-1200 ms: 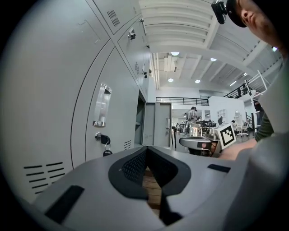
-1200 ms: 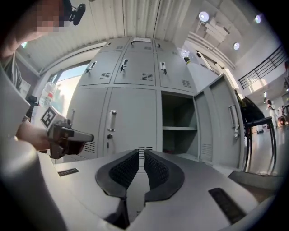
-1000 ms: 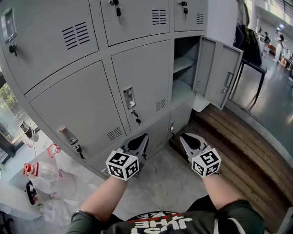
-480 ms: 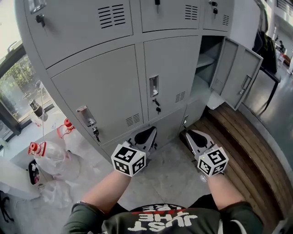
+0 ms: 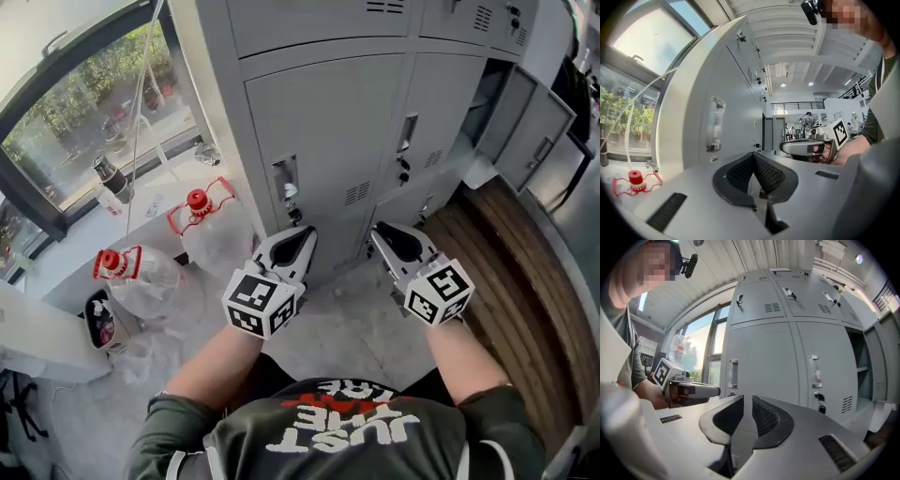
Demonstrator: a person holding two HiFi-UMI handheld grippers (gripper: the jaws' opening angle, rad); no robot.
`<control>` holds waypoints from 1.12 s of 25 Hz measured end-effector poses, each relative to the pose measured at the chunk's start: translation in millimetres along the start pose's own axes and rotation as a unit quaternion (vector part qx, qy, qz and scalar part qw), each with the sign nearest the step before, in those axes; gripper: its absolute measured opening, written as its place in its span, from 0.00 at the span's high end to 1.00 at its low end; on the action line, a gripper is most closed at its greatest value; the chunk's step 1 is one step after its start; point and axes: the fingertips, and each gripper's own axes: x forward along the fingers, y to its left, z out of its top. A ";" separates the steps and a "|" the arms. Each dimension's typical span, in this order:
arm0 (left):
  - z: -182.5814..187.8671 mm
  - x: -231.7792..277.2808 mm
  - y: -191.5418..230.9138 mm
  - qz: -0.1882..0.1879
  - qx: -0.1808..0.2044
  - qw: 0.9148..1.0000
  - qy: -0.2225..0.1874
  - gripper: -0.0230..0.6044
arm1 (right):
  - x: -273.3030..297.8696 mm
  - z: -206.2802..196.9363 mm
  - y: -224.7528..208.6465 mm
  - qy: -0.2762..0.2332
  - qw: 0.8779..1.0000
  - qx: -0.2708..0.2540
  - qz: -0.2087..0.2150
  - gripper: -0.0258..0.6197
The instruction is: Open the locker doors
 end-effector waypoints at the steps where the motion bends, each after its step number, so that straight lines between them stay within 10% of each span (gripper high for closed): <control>1: 2.7 -13.7 9.1 -0.001 -0.001 1.000 -0.001 0.96 | 12.9 5.6 14.3 -0.001 1.000 0.002 0.003 0.86; 11: 22.3 -97.5 67.3 0.002 0.000 1.000 -0.009 0.96 | 115.9 55.5 95.2 -0.010 1.000 -0.006 0.021 0.72; 28: 28.9 -136.6 94.8 -0.006 -0.024 1.000 -0.017 0.96 | 167.9 74.8 106.5 -0.014 0.999 0.013 0.041 0.56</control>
